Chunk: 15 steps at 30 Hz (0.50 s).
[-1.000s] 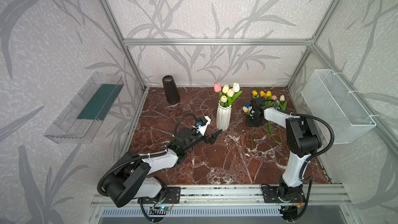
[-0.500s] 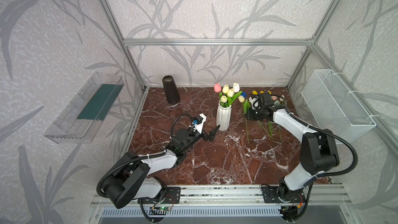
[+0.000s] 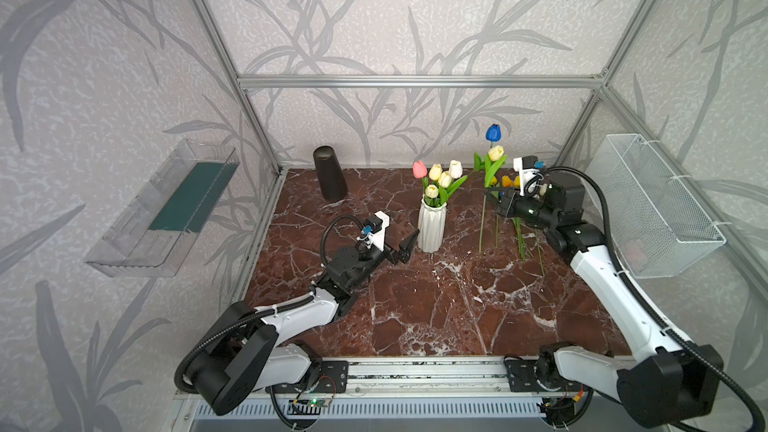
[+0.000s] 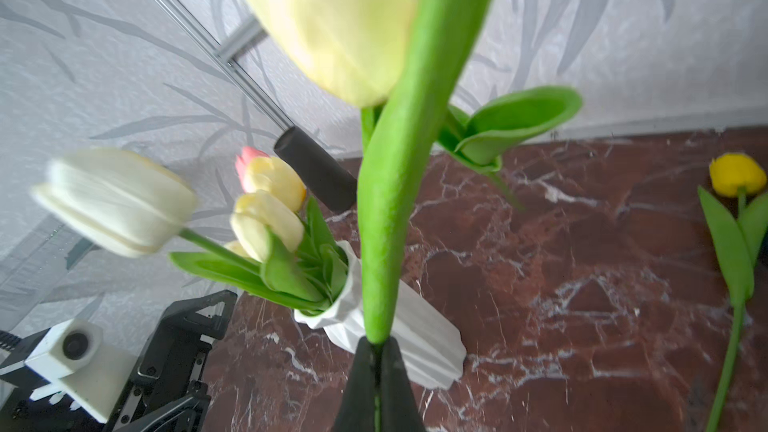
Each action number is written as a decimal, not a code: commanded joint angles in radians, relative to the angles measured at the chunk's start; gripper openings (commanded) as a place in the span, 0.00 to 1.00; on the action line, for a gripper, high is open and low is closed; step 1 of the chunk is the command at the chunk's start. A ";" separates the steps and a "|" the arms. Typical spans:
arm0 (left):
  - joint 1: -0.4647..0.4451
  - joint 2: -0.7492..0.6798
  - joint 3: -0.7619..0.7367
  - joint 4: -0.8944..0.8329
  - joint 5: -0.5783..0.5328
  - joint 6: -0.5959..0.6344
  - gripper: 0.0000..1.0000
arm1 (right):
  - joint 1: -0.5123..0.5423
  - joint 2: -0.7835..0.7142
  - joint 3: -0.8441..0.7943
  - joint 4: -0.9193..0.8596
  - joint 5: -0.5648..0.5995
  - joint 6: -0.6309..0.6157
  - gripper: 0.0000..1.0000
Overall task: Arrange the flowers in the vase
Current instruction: 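Grasp another tulip stem from the pile and lift it with the right gripper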
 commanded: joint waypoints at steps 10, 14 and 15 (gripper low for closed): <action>0.009 -0.020 0.038 -0.067 -0.018 0.027 0.93 | 0.001 -0.042 -0.068 0.221 -0.002 -0.005 0.00; 0.009 -0.014 0.065 -0.124 0.008 0.039 0.93 | 0.001 -0.025 -0.032 -0.133 0.140 -0.090 0.00; 0.010 -0.008 0.068 -0.123 0.012 0.039 0.93 | 0.001 -0.004 -0.006 -0.229 0.201 -0.111 0.00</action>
